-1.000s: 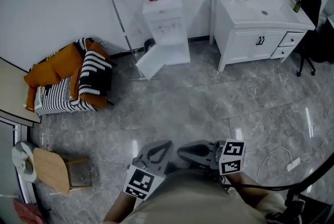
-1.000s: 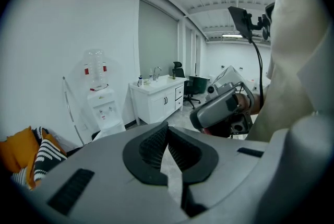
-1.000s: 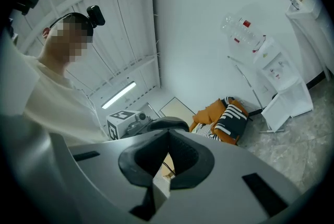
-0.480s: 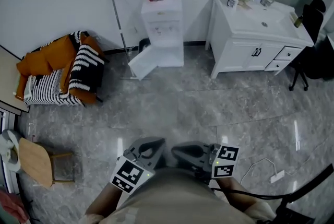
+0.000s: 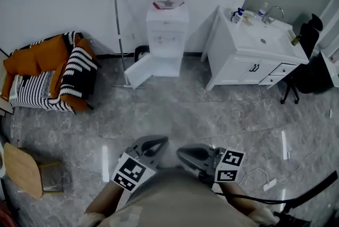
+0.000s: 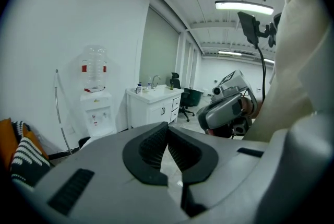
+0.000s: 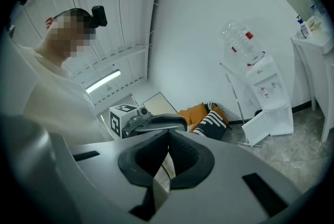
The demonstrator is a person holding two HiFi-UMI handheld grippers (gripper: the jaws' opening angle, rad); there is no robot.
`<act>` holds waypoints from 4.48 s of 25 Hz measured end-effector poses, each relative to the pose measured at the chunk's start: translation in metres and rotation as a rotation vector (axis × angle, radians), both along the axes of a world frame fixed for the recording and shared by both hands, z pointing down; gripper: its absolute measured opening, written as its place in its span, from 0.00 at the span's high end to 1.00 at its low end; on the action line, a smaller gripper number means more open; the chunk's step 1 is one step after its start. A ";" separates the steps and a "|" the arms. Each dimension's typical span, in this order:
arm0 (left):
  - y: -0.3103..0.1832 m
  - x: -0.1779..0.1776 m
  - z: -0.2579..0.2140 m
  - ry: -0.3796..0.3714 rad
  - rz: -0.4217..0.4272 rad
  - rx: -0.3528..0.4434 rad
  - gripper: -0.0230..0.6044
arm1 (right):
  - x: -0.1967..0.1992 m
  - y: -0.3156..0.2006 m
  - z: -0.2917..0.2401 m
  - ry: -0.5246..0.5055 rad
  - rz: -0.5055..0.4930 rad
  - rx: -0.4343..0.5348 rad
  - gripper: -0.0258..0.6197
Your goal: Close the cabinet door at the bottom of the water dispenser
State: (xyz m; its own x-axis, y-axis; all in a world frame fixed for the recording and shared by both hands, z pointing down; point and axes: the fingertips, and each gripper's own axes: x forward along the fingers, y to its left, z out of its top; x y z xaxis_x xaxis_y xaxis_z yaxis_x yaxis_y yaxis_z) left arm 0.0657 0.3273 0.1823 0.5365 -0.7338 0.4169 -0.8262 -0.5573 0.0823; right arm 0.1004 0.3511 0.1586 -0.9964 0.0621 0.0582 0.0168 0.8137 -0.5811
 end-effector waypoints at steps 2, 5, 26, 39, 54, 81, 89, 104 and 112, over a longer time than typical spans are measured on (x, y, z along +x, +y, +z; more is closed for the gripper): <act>-0.003 -0.023 0.001 0.017 -0.012 0.001 0.98 | -0.019 0.000 0.000 0.026 -0.006 0.017 0.94; -0.007 -0.055 0.000 0.043 -0.024 0.008 0.98 | -0.047 -0.003 -0.001 0.063 -0.003 0.031 0.94; -0.001 -0.215 0.008 0.158 -0.146 0.045 0.98 | -0.204 -0.005 0.012 0.200 -0.079 0.074 0.94; -0.033 -0.221 0.012 0.106 -0.155 0.014 0.98 | -0.218 -0.048 0.022 0.184 -0.068 0.019 0.93; -0.131 -0.133 0.001 -0.035 0.006 -0.024 0.98 | -0.150 -0.147 0.024 0.089 0.019 -0.138 0.93; -0.283 -0.041 -0.003 -0.148 -0.066 -0.043 0.98 | -0.053 -0.291 0.041 0.054 -0.042 -0.187 0.94; -0.321 -0.055 -0.003 -0.113 0.017 0.002 0.98 | -0.056 -0.321 0.043 0.124 0.056 -0.142 0.94; -0.352 -0.245 0.018 -0.072 -0.066 -0.054 0.98 | -0.220 -0.359 0.043 0.334 0.082 0.024 0.94; -0.359 -0.313 0.017 -0.039 -0.082 -0.022 0.98 | -0.283 -0.367 0.041 0.375 0.057 0.047 0.94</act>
State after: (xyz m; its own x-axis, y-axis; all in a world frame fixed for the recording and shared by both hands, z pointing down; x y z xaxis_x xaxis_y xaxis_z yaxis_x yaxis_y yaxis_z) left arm -0.2474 -0.0313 0.1990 0.4585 -0.7649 0.4524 -0.8716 -0.4864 0.0609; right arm -0.1821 -0.0163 0.1997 -0.9069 -0.0039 0.4213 -0.2361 0.8329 -0.5006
